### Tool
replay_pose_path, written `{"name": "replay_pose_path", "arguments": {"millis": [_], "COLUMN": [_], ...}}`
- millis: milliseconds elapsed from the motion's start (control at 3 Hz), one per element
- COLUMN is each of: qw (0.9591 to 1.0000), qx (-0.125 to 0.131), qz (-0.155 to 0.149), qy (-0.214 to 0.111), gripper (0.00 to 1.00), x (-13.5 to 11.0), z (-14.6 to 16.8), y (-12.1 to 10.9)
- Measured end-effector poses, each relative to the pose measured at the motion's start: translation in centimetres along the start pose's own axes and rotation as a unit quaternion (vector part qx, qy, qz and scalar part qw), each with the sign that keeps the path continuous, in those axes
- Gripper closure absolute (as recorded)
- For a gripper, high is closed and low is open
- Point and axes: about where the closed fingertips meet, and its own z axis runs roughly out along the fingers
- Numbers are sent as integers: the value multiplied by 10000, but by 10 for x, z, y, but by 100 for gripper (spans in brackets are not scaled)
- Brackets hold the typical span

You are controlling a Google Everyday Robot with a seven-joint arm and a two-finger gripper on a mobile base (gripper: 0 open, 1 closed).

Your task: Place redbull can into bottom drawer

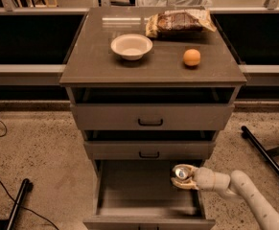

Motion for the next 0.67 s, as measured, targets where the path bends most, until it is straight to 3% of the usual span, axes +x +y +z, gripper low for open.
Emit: {"name": "replay_pose_path", "arguments": {"millis": [333,667], "qw": [9996,9996], "qx": [217,136], "qz": [79,227], "qy": [179,66], "gripper": [100,100], "x": [32,82], "z": [-5,-2], "y": [-7,-1]}}
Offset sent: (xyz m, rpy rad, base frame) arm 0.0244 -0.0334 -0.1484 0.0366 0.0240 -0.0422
